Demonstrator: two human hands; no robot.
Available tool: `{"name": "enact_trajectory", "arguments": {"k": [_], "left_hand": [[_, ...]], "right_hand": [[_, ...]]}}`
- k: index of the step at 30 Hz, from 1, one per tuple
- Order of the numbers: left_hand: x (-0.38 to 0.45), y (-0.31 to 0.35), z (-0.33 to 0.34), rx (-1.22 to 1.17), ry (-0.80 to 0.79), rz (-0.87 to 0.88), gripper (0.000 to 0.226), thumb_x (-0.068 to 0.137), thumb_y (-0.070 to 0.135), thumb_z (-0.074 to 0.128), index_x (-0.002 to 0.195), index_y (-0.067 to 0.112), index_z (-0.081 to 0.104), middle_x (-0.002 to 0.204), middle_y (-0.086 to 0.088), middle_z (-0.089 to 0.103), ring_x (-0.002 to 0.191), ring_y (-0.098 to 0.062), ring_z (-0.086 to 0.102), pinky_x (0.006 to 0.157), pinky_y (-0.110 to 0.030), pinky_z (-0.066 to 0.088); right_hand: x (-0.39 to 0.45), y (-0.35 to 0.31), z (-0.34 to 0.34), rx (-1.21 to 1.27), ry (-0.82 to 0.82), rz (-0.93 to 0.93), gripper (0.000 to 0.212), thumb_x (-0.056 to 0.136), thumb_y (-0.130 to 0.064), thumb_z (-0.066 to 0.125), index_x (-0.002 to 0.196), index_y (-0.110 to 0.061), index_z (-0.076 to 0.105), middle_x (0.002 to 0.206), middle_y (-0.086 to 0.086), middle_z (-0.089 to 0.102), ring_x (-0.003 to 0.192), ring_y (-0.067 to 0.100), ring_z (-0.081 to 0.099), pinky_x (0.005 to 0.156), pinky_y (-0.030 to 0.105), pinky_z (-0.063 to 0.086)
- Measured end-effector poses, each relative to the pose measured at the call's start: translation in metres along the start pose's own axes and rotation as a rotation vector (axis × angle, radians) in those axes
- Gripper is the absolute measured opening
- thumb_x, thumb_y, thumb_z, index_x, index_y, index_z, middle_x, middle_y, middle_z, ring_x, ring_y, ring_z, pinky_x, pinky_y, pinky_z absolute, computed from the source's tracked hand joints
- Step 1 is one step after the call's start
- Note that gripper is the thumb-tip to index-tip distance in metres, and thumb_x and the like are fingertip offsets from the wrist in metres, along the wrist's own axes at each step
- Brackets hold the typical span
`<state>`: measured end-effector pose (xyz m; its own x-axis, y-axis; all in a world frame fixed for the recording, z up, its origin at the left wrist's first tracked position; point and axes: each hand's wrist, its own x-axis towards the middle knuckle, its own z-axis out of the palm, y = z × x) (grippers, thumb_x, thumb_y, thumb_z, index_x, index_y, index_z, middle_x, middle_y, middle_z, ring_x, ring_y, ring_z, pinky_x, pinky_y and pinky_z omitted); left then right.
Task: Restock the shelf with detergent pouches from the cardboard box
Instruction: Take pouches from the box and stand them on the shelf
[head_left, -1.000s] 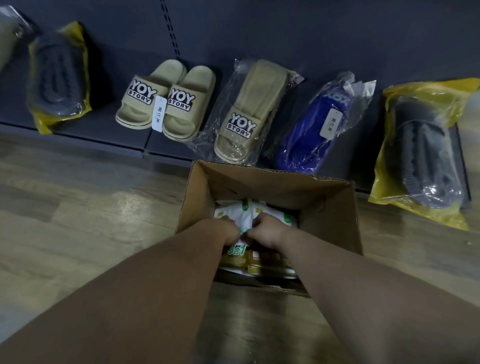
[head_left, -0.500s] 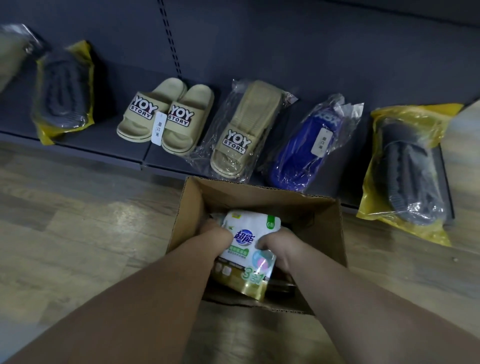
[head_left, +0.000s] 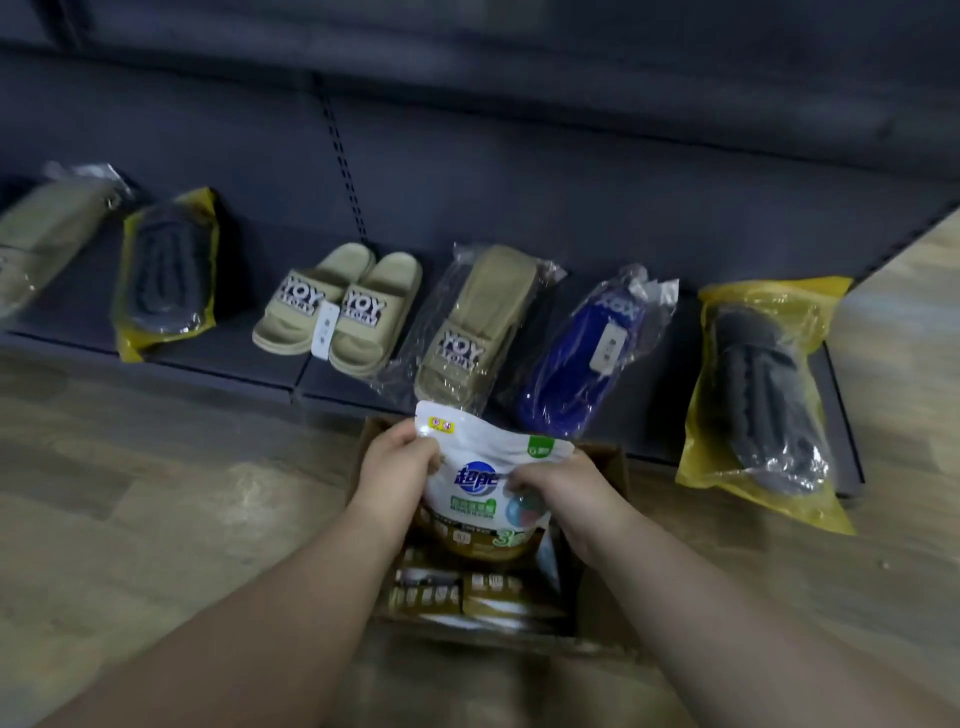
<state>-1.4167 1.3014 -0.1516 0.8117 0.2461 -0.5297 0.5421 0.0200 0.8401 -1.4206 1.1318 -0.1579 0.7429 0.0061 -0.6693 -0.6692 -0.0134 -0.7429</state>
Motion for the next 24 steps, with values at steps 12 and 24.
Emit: {"name": "enact_trajectory", "arguments": {"k": [12,24], "left_hand": [[-0.066,0.263,0.021,-0.26,-0.102,0.72,0.039,0.071,-0.015,0.039,0.059,0.014,0.062,0.05,0.007,0.058,0.044,-0.009,0.051,0.044,-0.016,0.039],[-0.032,0.403,0.088,-0.331,-0.12,0.825,0.021,0.077,0.004,0.053,0.074,0.02,0.066,0.079,-0.002,0.069,0.075,-0.02,0.063,0.069,-0.037,0.053]], "right_hand": [[-0.089,-0.243,-0.034,0.088,-0.073,-0.639,0.041,0.059,0.001,0.068,0.1,0.001,0.074,0.099,0.025,0.076,0.096,0.044,0.072,0.089,0.066,0.053],[-0.069,-0.371,-0.101,-0.193,0.174,-0.936,0.039,0.085,-0.019,0.075,0.12,-0.022,0.058,0.111,-0.006,0.073,0.094,0.006,0.073,0.071,0.022,0.06]]}}
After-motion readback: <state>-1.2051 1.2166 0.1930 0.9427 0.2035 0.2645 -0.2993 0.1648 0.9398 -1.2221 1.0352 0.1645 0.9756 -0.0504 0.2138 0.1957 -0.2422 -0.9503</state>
